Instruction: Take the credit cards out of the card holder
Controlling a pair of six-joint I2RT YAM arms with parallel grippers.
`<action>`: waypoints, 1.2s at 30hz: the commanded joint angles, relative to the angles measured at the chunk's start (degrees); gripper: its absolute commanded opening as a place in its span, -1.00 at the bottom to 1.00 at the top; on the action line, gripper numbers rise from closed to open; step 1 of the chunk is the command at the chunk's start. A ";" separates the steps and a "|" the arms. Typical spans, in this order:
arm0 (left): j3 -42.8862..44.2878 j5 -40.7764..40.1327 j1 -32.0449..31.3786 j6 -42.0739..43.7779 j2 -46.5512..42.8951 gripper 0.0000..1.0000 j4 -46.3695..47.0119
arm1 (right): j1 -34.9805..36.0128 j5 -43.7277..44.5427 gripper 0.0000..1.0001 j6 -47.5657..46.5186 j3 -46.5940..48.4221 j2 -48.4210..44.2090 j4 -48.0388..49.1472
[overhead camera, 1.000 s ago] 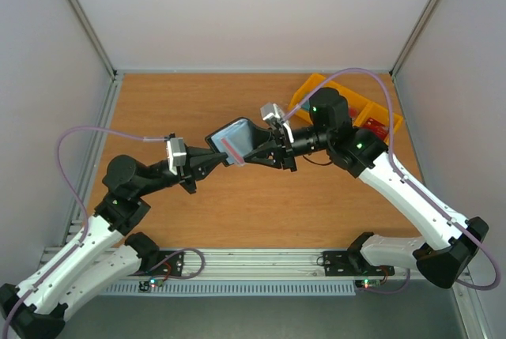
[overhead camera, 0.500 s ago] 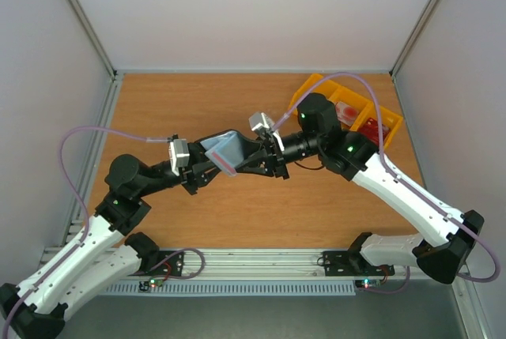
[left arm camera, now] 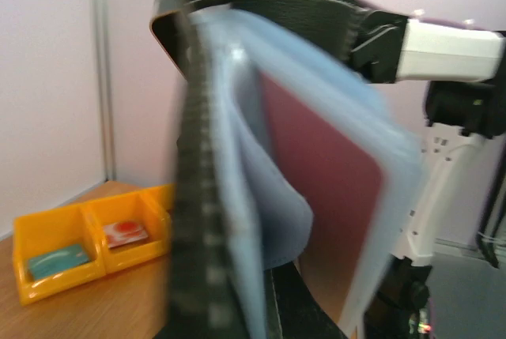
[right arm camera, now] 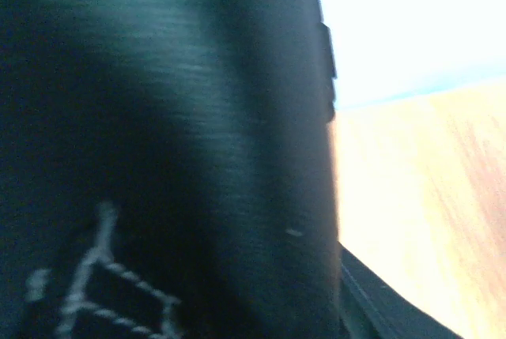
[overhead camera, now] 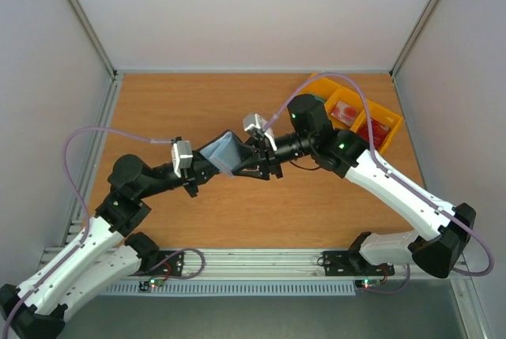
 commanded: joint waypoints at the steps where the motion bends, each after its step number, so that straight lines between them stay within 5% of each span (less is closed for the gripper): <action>1: 0.87 -9.16 -0.51 0.84 -1.03 -1.00 -4.20 | -1.28 12.31 0.09 -0.05 -0.32 -0.51 -4.04; 5: 3.08 -25.93 -0.45 5.59 -0.05 -0.99 -22.96 | -4.21 28.25 0.31 2.96 -3.22 -3.79 -5.03; 8: 5.18 -32.70 -0.52 10.51 1.84 -0.99 -31.00 | -5.46 28.14 0.33 4.34 -5.80 -4.60 -4.45; 17: 3.43 -11.96 -0.47 5.97 0.85 -0.99 -20.17 | -5.55 16.54 0.33 2.89 -7.17 -3.63 -1.88; 24: 4.17 -15.88 -0.51 6.55 1.92 -0.99 -23.34 | -5.67 18.08 0.64 1.94 -7.68 -4.33 -2.97; 27: 3.85 -13.69 -0.53 5.53 1.86 -0.99 -21.58 | -5.59 16.05 0.96 2.26 -7.78 -4.78 -1.59; 33: 3.74 -16.37 -0.53 6.49 2.12 -0.99 -22.63 | -5.64 17.42 0.96 -3.43 -6.54 -7.71 -5.16; 36: 3.34 -15.05 -0.53 6.54 1.97 -1.00 -21.24 | -5.54 16.90 0.79 0.13 -6.19 -6.95 -2.32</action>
